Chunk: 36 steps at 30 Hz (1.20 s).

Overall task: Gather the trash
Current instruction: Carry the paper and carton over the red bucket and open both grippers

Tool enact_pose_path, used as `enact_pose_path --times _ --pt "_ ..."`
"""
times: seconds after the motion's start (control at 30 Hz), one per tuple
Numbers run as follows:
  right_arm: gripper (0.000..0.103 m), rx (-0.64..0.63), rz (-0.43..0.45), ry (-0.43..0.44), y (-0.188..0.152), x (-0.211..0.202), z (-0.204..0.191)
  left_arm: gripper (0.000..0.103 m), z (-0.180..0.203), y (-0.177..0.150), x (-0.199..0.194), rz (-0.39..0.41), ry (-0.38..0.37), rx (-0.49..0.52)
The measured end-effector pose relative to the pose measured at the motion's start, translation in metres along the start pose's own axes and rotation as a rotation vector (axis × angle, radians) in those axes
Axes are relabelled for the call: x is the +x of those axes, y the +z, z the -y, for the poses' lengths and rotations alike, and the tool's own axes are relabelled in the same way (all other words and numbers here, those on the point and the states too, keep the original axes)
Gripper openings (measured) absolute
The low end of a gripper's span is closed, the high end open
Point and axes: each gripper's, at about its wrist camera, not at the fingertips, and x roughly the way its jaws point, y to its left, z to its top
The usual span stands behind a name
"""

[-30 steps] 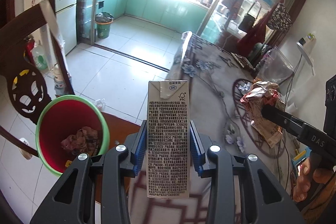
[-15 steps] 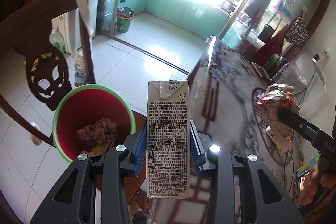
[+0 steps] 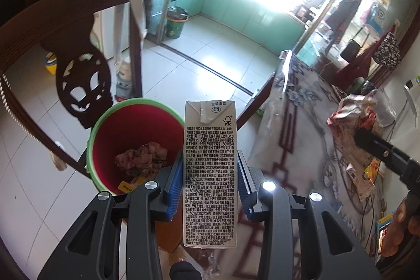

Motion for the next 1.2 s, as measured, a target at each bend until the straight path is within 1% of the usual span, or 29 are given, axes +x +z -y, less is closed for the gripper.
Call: enact_pose_path --times 0.2,0.53,0.73,0.9,1.1,1.17,1.2 --pt "0.043 -0.073 -0.026 0.043 0.011 0.021 -0.029 0.035 -0.023 0.003 0.004 -0.001 0.040 -0.043" --pt "0.043 -0.116 -0.112 0.125 0.021 0.069 -0.061 0.035 -0.060 0.009 0.020 -0.029 0.097 -0.126" --pt "0.044 -0.104 -0.166 0.169 0.025 0.101 -0.070 0.035 -0.076 0.014 0.032 -0.058 0.120 -0.144" --pt "0.044 -0.099 -0.207 0.181 0.027 0.124 -0.077 0.035 -0.085 0.020 0.040 -0.071 0.134 -0.154" --pt "0.044 -0.122 -0.224 0.192 0.028 0.136 -0.085 0.035 -0.093 0.025 0.047 -0.075 0.148 -0.176" --pt "0.046 -0.130 -0.225 0.199 0.029 0.138 -0.087 0.037 -0.094 0.026 0.047 -0.069 0.163 -0.183" --pt "0.049 -0.133 -0.224 0.201 0.030 0.138 -0.087 0.049 -0.095 0.027 0.046 -0.065 0.180 -0.189"
